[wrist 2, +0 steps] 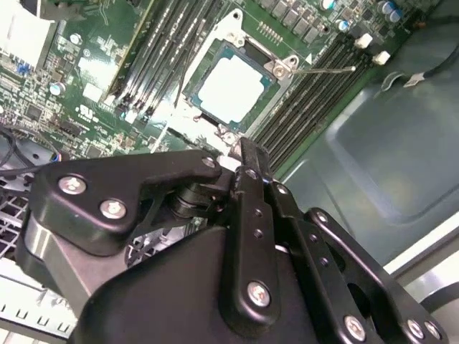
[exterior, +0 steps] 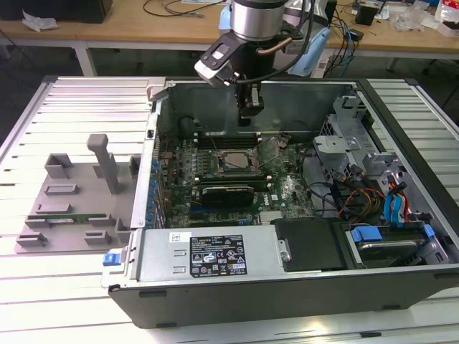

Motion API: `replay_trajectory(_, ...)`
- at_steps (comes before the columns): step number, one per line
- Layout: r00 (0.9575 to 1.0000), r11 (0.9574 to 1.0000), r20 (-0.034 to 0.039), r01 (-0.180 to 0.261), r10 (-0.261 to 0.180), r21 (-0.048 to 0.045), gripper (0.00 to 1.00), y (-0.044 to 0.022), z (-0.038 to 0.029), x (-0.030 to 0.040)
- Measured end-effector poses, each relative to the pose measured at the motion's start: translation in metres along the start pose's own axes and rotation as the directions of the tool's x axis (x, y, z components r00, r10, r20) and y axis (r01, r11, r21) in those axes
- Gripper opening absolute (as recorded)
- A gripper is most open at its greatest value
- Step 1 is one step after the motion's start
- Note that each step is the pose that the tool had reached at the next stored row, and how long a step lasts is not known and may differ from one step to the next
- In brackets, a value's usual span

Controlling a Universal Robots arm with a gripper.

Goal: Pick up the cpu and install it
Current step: 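Close the cpu cover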

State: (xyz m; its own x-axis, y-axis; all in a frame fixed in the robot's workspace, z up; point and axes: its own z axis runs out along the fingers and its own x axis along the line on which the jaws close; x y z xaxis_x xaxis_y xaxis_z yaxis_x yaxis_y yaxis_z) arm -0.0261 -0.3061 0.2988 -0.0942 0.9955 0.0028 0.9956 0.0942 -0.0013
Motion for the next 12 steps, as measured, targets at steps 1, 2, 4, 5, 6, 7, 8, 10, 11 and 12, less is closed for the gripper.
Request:
replay_trajectory(1,1.0,1.0,-0.0001,0.0,0.0,0.001,0.11,0.0018,0.0001,-0.0004)
replay_trajectory(2,1.0,1.0,-0.0003,0.0,0.0,0.0012,0.11,0.0028,0.0002,-0.0005)
replay_trajectory(4,1.0,1.0,-0.0004,0.0,0.0,0.0016,0.11,0.0064,0.0003,-0.0008)
replay_trajectory(5,1.0,1.0,-0.0004,0.0,0.0,0.0019,0.11,0.0084,0.0004,-0.001)
replay_trajectory(6,1.0,1.0,-0.0004,0.0,0.0,0.002,0.11,0.0096,0.0004,-0.0011)
replay_trajectory(7,1.0,1.0,-0.0004,0.0,0.0,0.002,0.11,0.0103,0.0004,-0.0012)
replay_trajectory(8,1.0,1.0,-0.0004,0.0,0.0,0.0021,0.11,0.0111,0.0005,-0.0013)
replay_trajectory(10,1.0,1.0,-0.0004,0.0,0.0,0.0023,0.11,0.0129,0.0005,-0.0014)
replay_trajectory(11,1.0,1.0,-0.0005,0.0,0.0,0.0024,0.11,0.0139,0.0006,-0.0015)
replay_trajectory(12,1.0,1.0,-0.0004,0.0,0.0,0.0025,0.11,0.0151,0.0007,-0.0016)
